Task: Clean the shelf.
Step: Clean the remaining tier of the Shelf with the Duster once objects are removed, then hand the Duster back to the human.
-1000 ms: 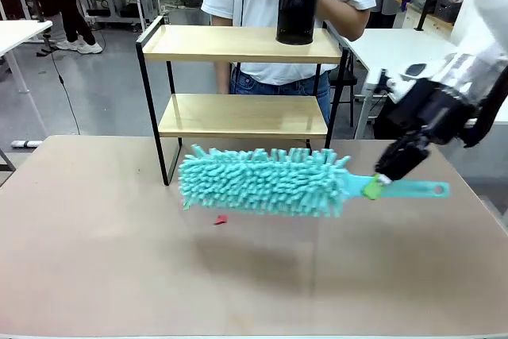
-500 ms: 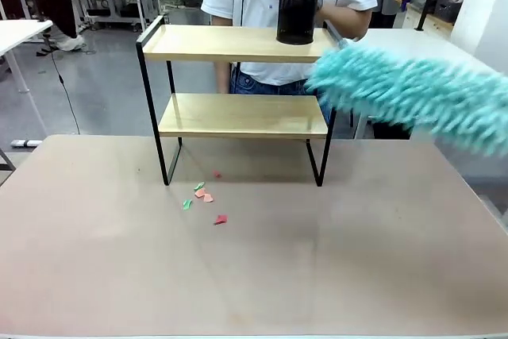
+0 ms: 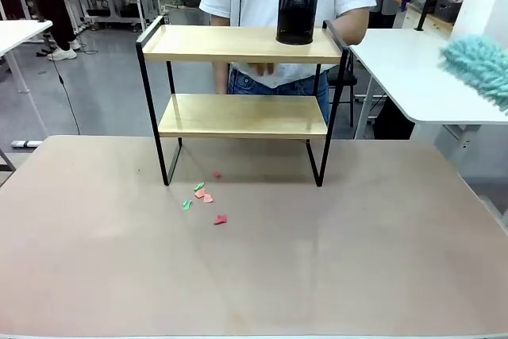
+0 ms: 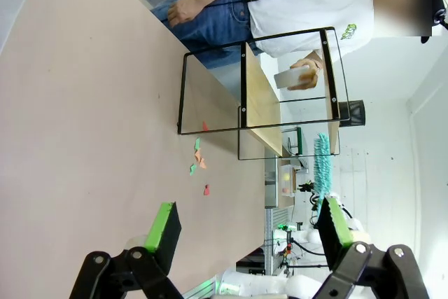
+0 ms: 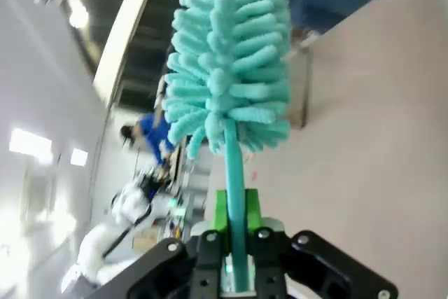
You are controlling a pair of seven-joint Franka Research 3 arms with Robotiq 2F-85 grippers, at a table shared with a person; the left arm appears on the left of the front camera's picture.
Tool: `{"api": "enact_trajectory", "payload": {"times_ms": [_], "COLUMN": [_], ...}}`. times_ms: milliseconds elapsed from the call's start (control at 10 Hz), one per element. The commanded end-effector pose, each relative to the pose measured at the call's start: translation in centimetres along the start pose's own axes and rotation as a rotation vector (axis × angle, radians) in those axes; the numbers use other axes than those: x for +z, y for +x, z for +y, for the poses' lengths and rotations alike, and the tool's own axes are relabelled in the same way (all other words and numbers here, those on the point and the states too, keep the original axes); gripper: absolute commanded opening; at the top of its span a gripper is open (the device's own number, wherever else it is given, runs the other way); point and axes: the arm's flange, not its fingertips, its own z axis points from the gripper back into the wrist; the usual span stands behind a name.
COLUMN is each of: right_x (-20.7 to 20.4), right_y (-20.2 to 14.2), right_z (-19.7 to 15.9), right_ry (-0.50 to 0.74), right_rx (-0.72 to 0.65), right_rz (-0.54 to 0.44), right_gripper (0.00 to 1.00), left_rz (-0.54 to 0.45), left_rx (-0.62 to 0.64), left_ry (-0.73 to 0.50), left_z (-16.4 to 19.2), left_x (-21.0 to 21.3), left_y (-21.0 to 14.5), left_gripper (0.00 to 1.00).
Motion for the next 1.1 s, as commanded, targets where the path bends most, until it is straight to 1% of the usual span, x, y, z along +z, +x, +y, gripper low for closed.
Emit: {"api": "enact_trajectory", "payload": {"times_ms": [0, 100, 1000], "right_x": [-5.4, 0.0, 0.0], "right_y": [-1.1, 0.0, 0.0], "right_z": [0.4, 0.0, 0.0], "right_ry": [-0.151, 0.0, 0.0], "right_rx": [-0.03, 0.0, 0.0], "right_rz": [0.032, 0.0, 0.0], "right_gripper": [0.12, 0.12, 0.12], "left_rz": [0.007, 0.007, 0.007], "left_rx": [-0.011, -0.011, -0.011], "left_ry": [-0.01, -0.01, -0.01], "left_z": [-0.2, -0.2, -0.2], "left_x": [0.1, 0.1, 0.1], "left_y": [-0.1, -0.1, -0.1], "left_gripper": [1.0, 1.0, 1.0]}}
